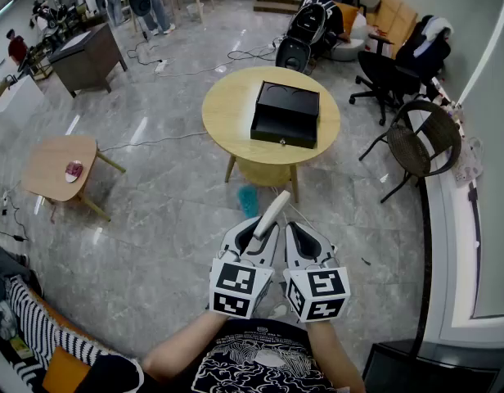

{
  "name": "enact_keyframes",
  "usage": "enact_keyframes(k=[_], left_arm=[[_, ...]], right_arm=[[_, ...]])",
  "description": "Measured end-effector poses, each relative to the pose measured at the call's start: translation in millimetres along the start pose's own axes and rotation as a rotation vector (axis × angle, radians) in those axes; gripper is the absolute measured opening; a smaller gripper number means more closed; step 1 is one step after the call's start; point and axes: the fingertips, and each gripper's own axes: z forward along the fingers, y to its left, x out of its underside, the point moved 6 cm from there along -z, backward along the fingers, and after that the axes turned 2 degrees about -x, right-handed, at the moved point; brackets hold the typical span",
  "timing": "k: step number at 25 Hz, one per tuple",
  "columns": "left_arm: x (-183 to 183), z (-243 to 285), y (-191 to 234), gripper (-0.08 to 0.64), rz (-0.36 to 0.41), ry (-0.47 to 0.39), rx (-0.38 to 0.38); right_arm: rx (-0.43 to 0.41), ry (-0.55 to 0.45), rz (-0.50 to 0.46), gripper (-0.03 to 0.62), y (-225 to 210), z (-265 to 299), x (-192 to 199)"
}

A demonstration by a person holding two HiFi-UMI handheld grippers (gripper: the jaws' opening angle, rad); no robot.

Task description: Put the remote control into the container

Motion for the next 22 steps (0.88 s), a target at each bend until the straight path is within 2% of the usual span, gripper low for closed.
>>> enact_keyframes(k=[11,22], left_arm=[[3,-9,42,0.107,-0.016,-0.003,0.039],[-2,-4,73,0.107,-0.022,-0.009,0.058]], right_arm=[[0.015,0.008,0.004,0.023,32,28,0],[0.033,0.006,-0.023,0.023,45,54,-12]])
